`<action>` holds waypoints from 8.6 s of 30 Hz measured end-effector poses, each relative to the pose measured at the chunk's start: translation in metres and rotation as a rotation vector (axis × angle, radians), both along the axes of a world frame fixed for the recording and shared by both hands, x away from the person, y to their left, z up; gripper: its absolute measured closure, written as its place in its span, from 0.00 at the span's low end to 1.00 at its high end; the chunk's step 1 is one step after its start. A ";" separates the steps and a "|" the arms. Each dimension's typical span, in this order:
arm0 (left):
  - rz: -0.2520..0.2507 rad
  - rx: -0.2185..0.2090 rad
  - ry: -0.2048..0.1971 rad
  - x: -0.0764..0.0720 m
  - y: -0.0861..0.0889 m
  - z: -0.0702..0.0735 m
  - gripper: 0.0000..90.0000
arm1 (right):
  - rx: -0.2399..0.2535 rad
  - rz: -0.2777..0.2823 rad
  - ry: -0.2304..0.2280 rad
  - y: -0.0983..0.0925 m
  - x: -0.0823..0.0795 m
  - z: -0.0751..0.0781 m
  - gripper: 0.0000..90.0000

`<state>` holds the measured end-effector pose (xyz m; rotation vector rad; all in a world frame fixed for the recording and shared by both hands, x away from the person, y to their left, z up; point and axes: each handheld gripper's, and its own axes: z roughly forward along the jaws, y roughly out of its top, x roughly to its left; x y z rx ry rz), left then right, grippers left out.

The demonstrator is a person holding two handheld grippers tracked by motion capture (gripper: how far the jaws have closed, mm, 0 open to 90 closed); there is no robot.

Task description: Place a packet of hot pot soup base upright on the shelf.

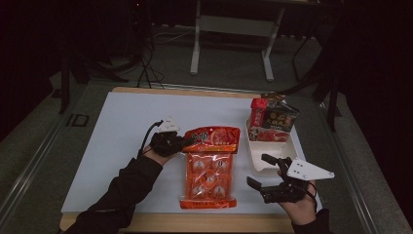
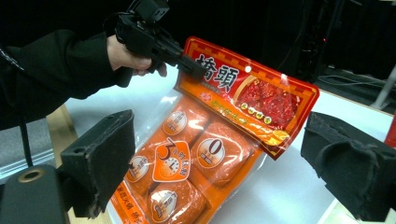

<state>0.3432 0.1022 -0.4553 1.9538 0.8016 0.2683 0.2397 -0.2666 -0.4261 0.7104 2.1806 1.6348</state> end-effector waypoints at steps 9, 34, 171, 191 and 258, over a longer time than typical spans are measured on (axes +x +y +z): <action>-0.028 -0.017 -0.044 -0.016 -0.004 0.017 1.00 | 0.029 -0.045 -0.018 -0.004 -0.001 0.004 0.10; -0.144 -0.056 -0.188 -0.065 -0.024 0.054 1.00 | 0.008 -0.068 -0.020 -0.008 0.001 0.006 0.14; -0.086 -0.259 -0.044 -0.079 0.049 -0.012 0.01 | -0.042 -0.147 0.049 -0.094 0.092 0.092 1.00; -0.057 -0.205 -0.081 -0.079 0.050 -0.036 0.01 | -0.026 -0.151 0.112 -0.100 0.094 0.060 1.00; -0.079 -0.209 -0.056 -0.081 0.044 -0.045 0.01 | -0.021 0.088 0.159 0.009 0.048 -0.012 0.15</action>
